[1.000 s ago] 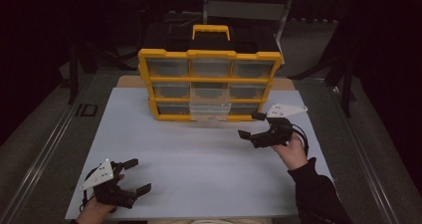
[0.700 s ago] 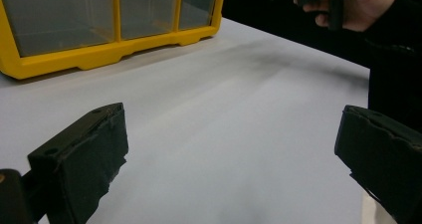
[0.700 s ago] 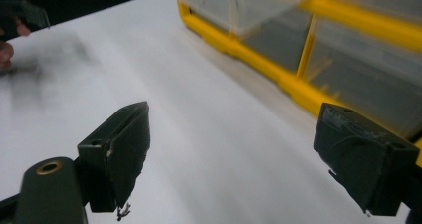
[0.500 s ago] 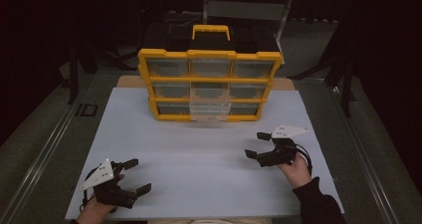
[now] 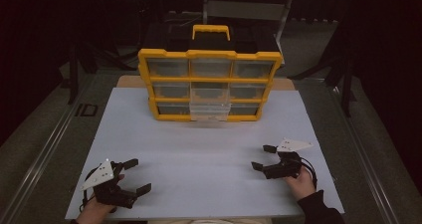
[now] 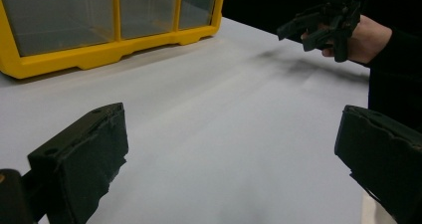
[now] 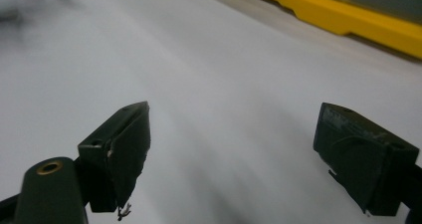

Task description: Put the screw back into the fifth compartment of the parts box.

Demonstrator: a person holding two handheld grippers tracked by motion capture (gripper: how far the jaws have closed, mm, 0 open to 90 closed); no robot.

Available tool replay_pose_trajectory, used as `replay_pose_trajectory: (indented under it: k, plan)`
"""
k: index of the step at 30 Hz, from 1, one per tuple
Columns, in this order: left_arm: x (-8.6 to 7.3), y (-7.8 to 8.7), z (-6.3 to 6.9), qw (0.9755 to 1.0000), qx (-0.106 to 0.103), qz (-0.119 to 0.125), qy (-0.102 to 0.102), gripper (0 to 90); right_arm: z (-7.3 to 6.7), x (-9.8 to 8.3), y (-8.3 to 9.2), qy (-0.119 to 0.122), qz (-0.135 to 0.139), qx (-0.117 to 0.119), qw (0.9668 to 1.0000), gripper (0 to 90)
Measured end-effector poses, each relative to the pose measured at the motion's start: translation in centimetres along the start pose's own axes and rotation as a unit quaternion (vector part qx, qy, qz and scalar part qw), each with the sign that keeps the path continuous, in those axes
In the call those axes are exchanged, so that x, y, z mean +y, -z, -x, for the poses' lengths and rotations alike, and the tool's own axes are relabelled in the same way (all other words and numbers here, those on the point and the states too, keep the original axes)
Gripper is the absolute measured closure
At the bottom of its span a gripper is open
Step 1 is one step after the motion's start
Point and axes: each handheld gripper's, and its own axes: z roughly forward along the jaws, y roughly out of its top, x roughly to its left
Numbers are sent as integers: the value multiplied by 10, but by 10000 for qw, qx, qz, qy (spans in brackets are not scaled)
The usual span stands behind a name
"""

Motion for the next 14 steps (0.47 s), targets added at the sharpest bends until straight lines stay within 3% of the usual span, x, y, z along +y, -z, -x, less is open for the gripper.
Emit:
replay_pose_trajectory:
  k: [6, 14]
  plan:
    - [0, 0, 0, 10000, -3, -3, -4, 13, 5, -15, 6, -132, -34, -117, 9998, 149]
    - [0, 0, 0, 10000, -3, -10, -11, 13, 8, -21, 8, -152, -44, -188, 9997, 149]
